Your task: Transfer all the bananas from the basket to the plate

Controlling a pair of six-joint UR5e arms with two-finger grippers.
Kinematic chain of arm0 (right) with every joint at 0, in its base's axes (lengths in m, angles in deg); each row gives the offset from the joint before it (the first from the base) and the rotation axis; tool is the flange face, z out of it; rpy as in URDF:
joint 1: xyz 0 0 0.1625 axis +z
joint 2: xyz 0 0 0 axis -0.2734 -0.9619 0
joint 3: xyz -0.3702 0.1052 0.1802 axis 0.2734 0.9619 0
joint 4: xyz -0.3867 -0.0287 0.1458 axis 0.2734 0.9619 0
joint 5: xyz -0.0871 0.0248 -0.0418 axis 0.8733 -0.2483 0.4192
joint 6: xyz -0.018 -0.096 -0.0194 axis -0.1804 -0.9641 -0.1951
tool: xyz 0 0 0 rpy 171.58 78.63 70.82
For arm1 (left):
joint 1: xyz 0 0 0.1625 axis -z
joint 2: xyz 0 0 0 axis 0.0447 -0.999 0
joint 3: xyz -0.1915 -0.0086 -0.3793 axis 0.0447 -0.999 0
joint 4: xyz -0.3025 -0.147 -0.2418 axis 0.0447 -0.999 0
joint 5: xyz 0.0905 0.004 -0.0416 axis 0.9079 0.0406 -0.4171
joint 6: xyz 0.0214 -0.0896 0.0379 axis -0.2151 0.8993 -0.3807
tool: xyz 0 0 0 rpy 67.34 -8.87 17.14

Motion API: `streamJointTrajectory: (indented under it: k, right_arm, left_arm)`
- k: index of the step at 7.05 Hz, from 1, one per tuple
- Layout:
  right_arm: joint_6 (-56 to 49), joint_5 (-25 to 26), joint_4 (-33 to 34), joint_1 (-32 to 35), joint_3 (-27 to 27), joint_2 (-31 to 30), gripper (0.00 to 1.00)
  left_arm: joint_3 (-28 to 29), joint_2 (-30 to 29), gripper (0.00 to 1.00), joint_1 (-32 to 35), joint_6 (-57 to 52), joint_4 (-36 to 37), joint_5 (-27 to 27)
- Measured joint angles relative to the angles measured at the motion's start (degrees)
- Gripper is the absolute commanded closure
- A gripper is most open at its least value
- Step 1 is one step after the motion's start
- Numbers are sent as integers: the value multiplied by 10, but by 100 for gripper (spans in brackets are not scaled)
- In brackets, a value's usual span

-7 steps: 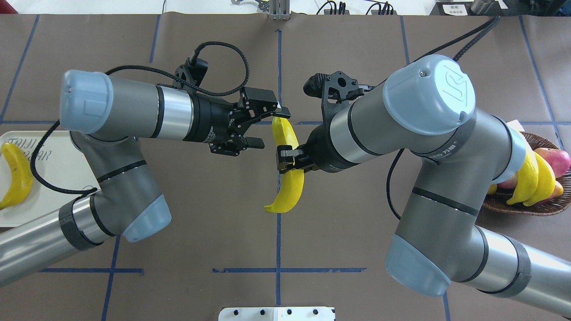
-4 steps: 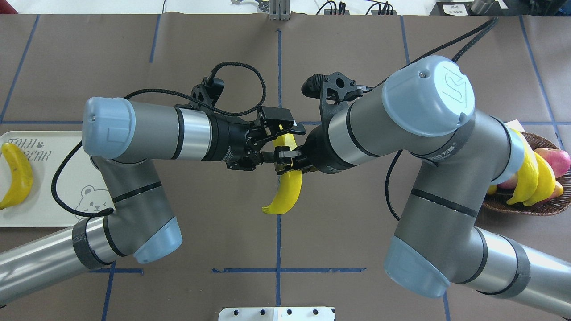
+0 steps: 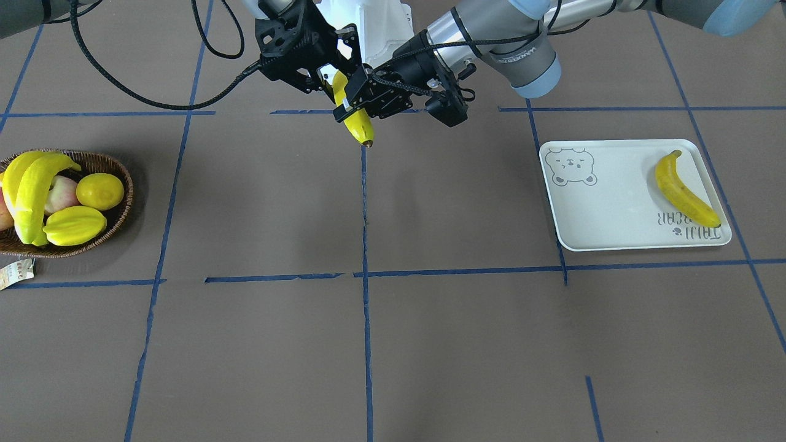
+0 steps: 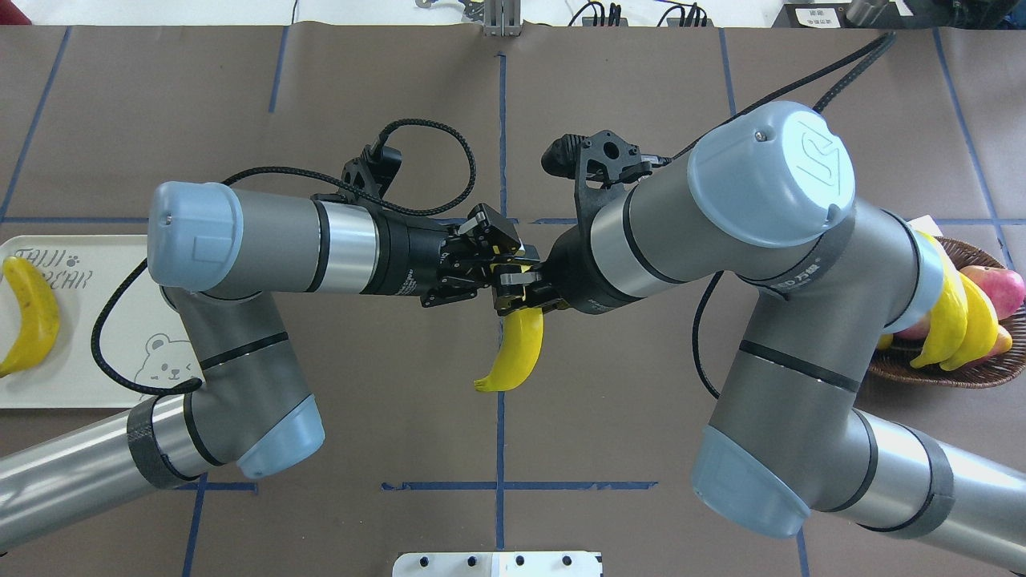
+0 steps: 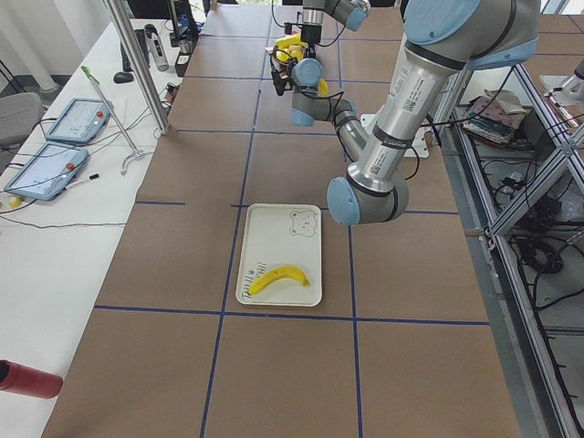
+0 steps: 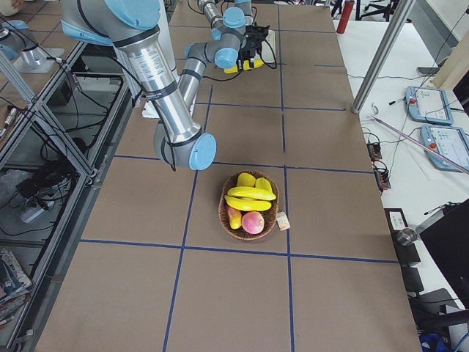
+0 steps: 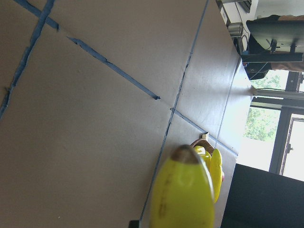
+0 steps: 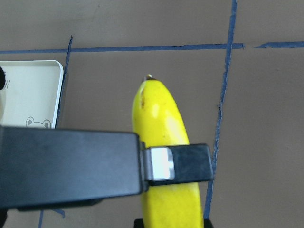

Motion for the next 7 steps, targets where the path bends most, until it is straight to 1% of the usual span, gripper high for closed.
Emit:
streamJointTrajectory:
  k: [2, 5, 6, 7]
  right_arm:
    - [12, 0, 0, -1, -8, 0, 0]
    - [25, -4, 4, 3, -39, -6, 0]
    - [26, -5, 6, 6, -55, -13, 0]
    - [26, -5, 7, 9, -72, -26, 0]
  left_arm:
    - [-1, -1, 100, 1, 1, 1, 0]
    - [0, 7, 100, 13, -1, 16, -4]
    - [0, 15, 100, 28, -10, 46, -17]
    - [-3, 21, 100, 51, -34, 98, -40]
